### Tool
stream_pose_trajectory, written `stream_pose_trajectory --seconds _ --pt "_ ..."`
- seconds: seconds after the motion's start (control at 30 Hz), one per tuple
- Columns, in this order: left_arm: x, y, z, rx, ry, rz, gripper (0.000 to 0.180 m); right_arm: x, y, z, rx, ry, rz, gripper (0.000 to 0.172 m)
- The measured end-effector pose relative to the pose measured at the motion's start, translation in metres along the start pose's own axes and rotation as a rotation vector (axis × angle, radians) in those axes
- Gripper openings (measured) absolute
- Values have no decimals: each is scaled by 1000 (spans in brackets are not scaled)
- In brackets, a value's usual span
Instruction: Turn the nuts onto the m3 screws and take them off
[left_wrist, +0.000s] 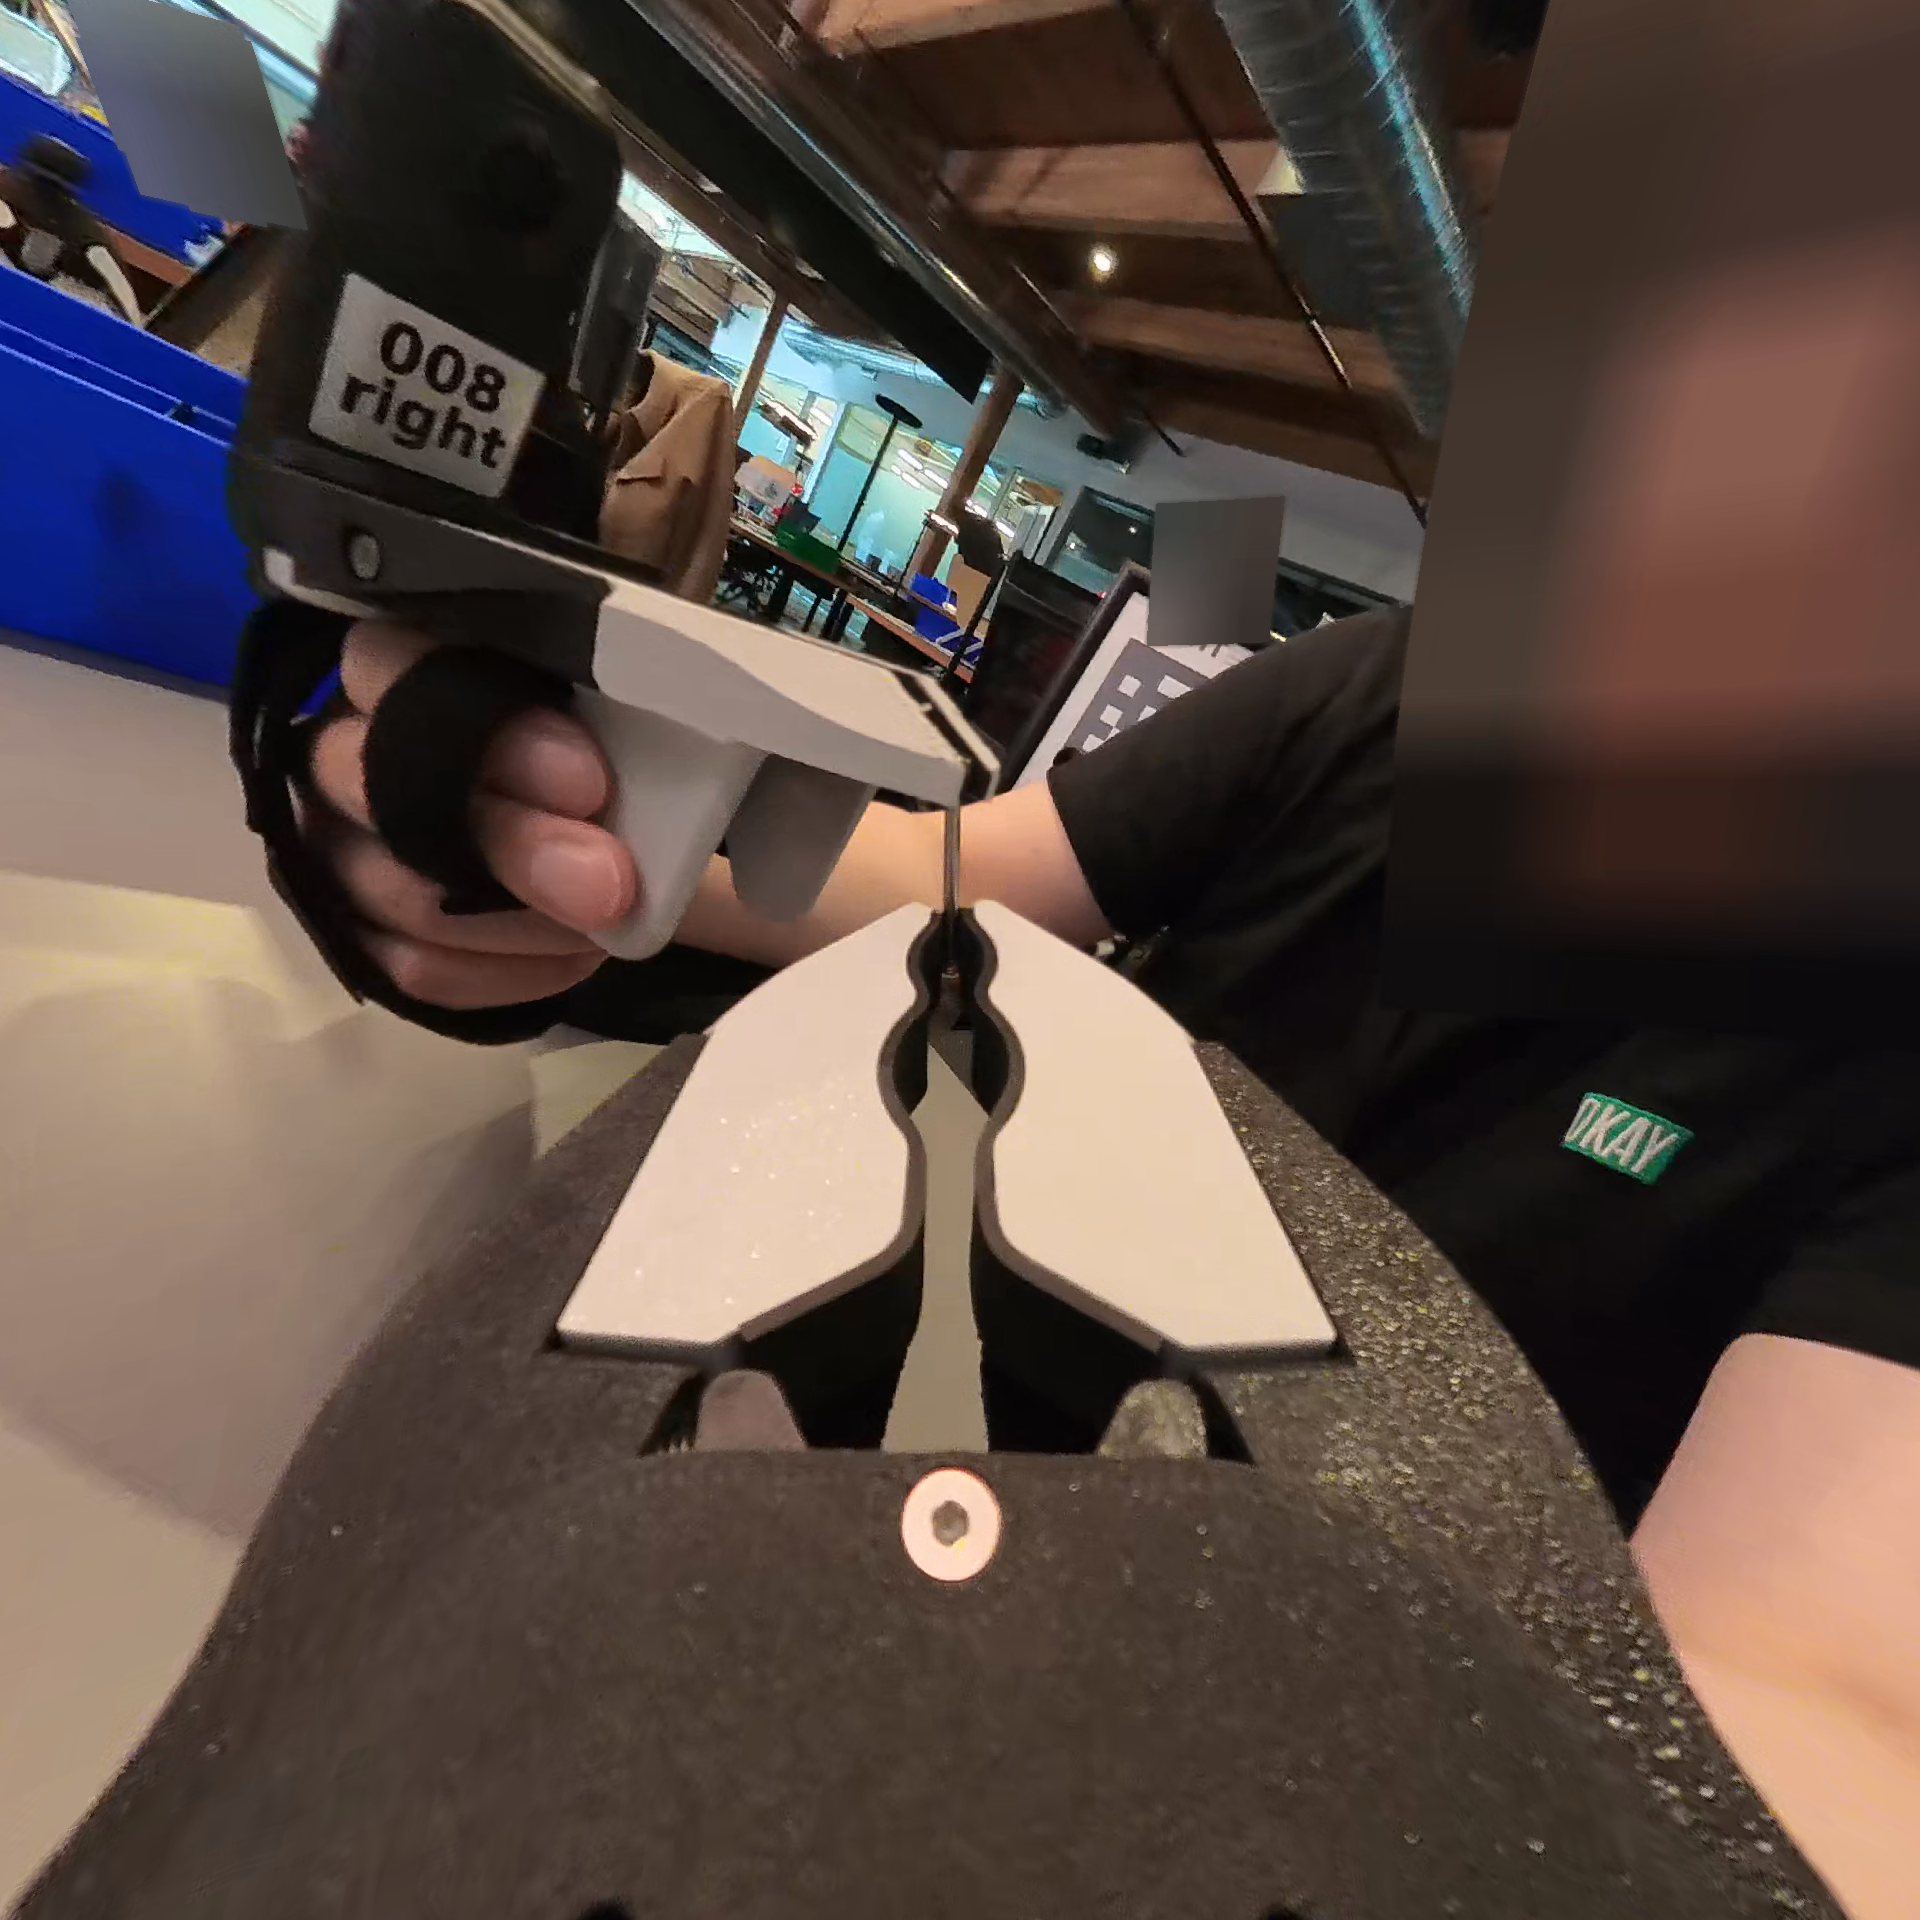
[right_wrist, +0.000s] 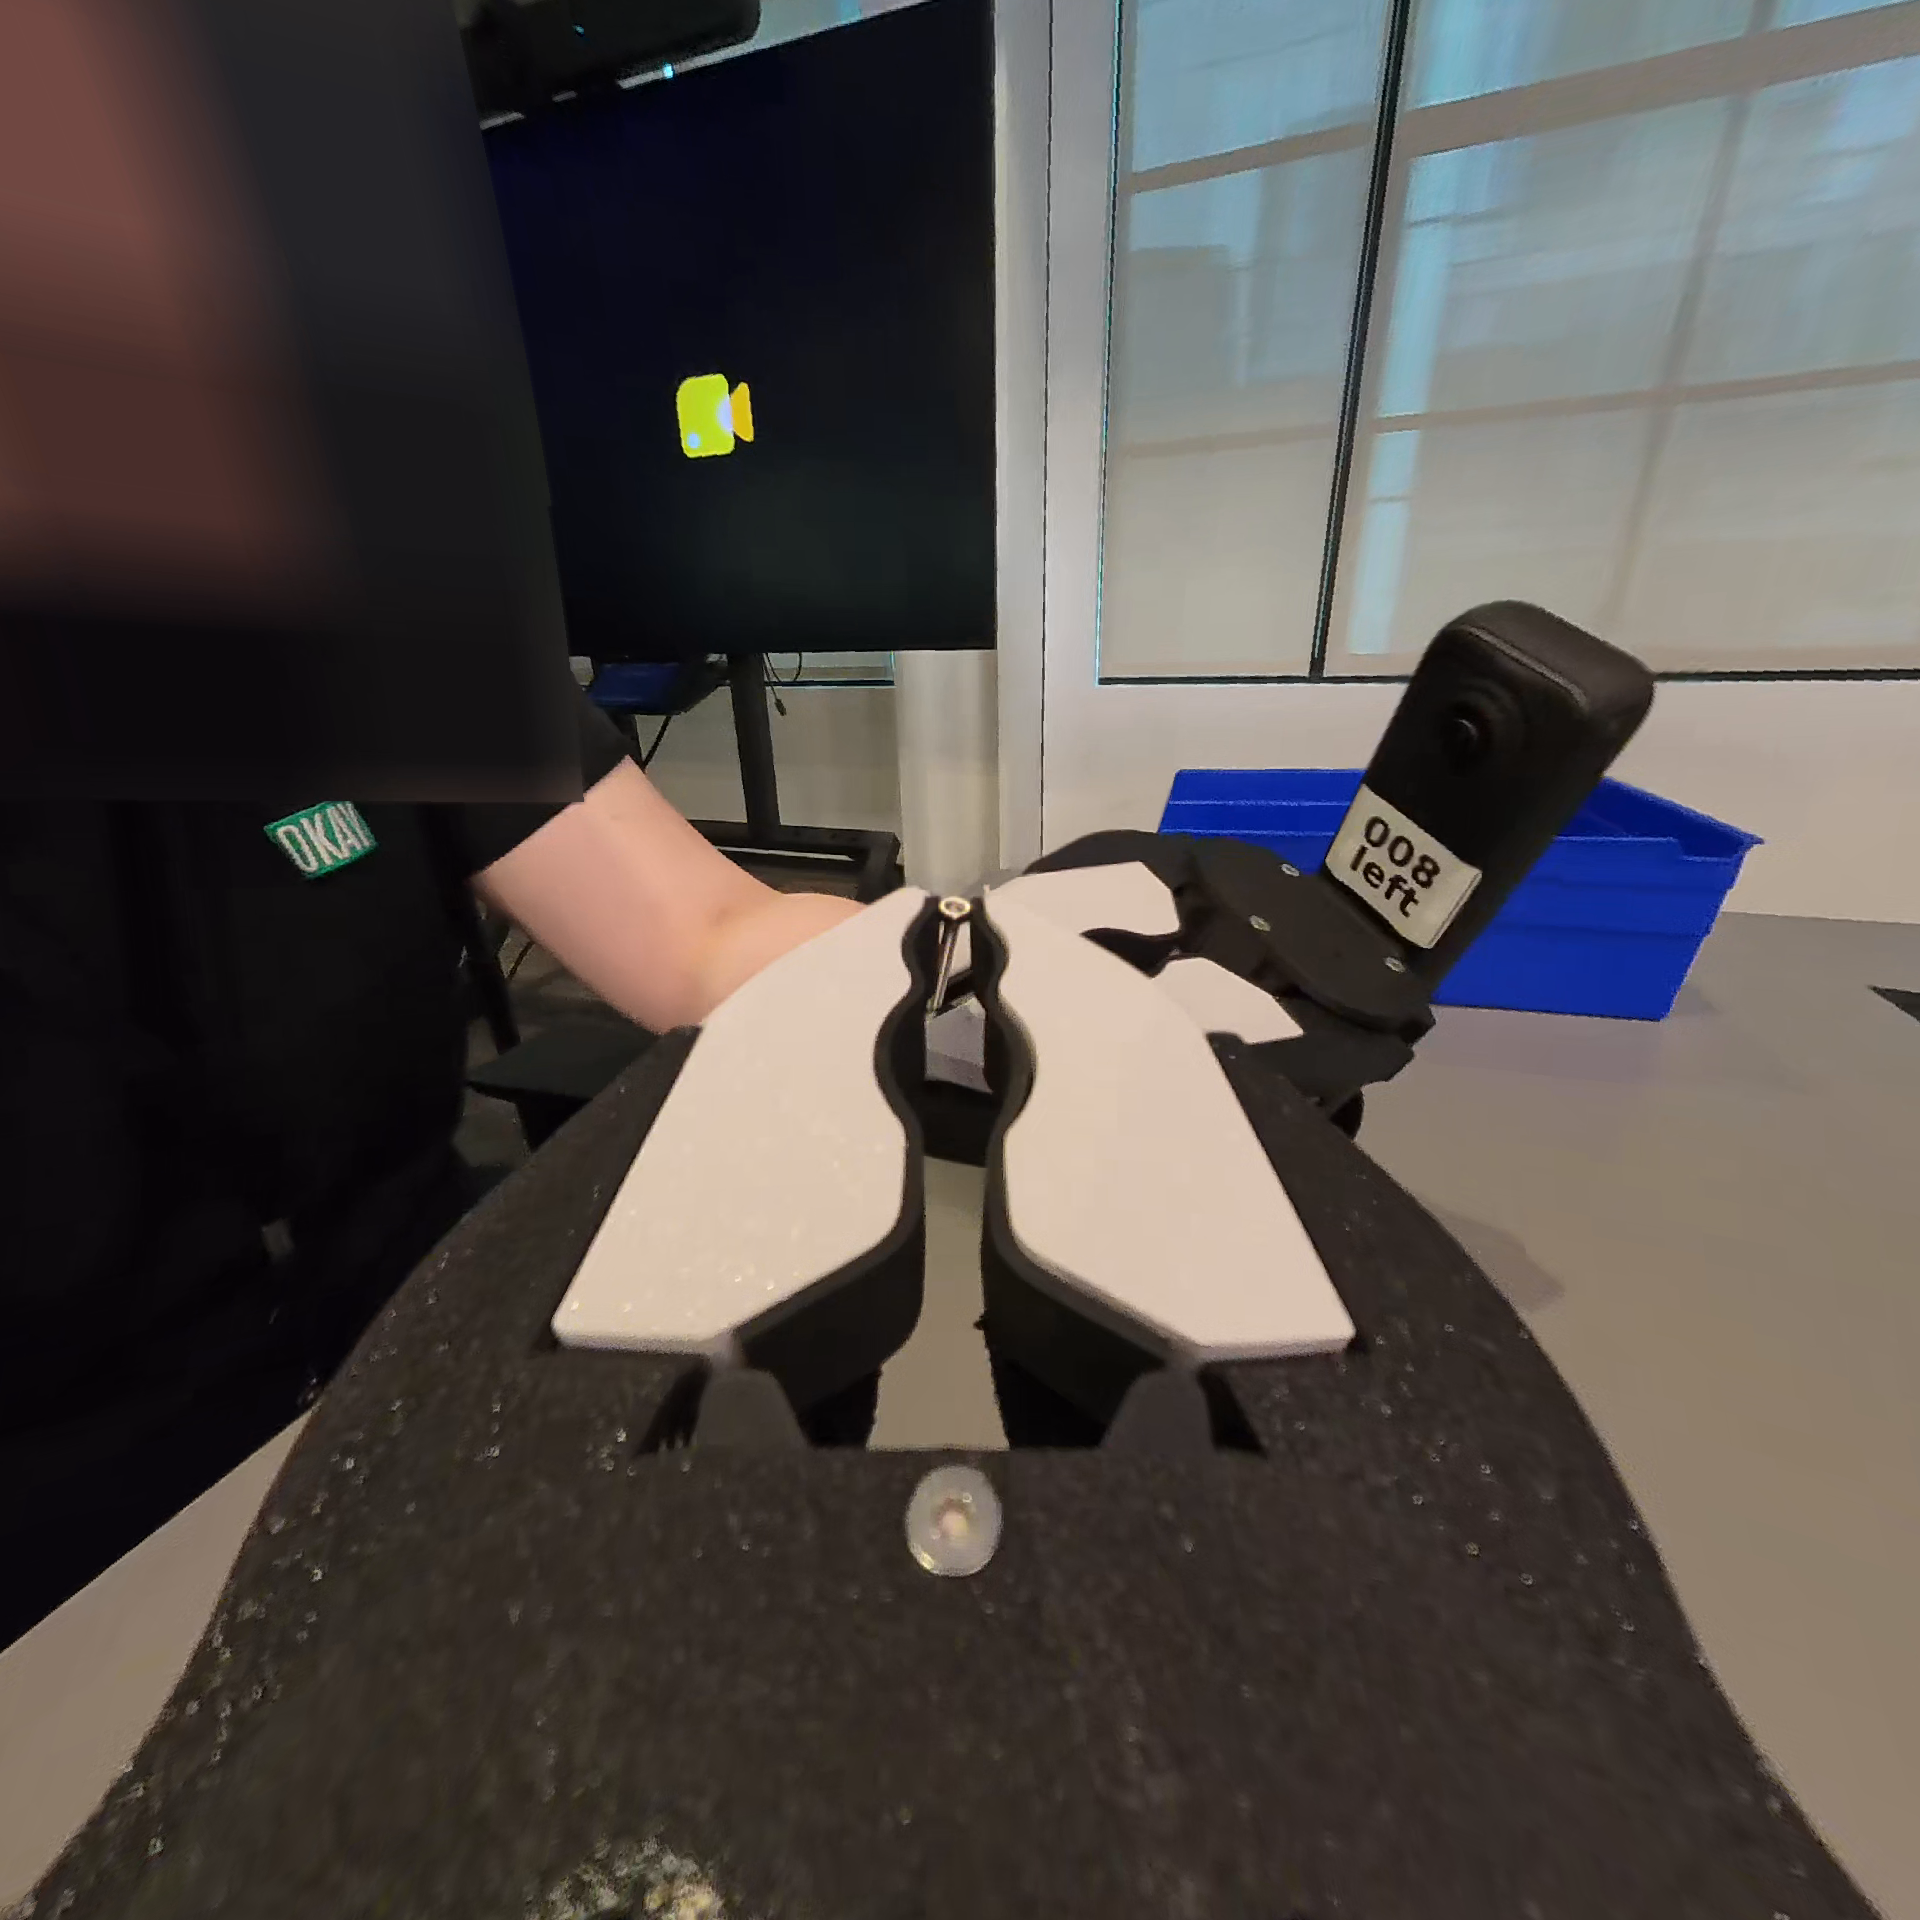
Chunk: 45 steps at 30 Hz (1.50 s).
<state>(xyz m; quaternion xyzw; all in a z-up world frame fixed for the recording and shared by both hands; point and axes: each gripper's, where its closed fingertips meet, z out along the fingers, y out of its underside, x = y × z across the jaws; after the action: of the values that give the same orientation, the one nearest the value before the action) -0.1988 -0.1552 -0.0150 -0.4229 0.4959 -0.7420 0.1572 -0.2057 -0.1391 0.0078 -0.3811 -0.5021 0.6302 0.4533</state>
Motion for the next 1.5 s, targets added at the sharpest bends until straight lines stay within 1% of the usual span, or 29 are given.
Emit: stream_pose_trajectory --seconds 0.2,0.27,0.33,0.37,0.4,0.47,0.5,0.57,0.6,0.63,0.7,0.77,0.87,0.97,1.1,1.23,1.33,1.4,1.5 --pt "-4 -4 -3 19 -37 23 2 5 -2 -3 4 36 -10 5" --pt "-6 -6 -4 28 -54 31 2 10 -3 -3 13 71 -13 7" --pt "-13 -8 -7 42 -97 36 2 24 -8 -7 50 177 -29 30" --pt "-18 -9 -10 48 -131 37 2 30 -12 -10 71 227 -40 39" --pt "-25 -10 -13 59 -174 40 2 36 -15 -15 87 278 -48 43" --pt "-39 -14 -20 85 -264 42 2 52 -20 -27 109 394 -52 43" --pt "-46 -17 -25 106 -317 52 2 61 -22 -35 120 465 -52 40" --pt "-64 -26 -36 145 -475 115 2 76 -25 -48 140 595 -56 38" --pt "-73 -30 -42 161 -564 153 2 81 -28 -54 158 649 -58 33" --pt "-81 -31 -49 156 -651 188 2 85 -30 -58 172 694 -62 33" --pt "-88 -36 -56 155 -757 253 2 90 -32 -63 194 775 -84 27" --pt "-92 -41 -63 159 -856 319 2 98 -25 -66 149 871 -93 28" --pt "-94 -45 -67 143 -949 403 2 105 -12 -63 47 940 -121 27" --pt "-95 -45 -62 132 -957 417 2 105 -6 -56 5 942 -131 25" --pt "-97 -42 -59 116 -950 410 2 99 -10 -49 41 888 -123 26" --pt "-92 -47 -60 161 -934 411 2 98 -14 -52 59 878 -124 25" --pt "-92 -49 -64 168 -945 412 2 97 -16 -54 76 876 -120 23" --pt "-91 -49 -64 171 -944 416 2 97 -15 -54 63 886 -127 23" --pt "-93 -46 -60 135 -956 438 2 97 -11 -49 10 893 -163 23"
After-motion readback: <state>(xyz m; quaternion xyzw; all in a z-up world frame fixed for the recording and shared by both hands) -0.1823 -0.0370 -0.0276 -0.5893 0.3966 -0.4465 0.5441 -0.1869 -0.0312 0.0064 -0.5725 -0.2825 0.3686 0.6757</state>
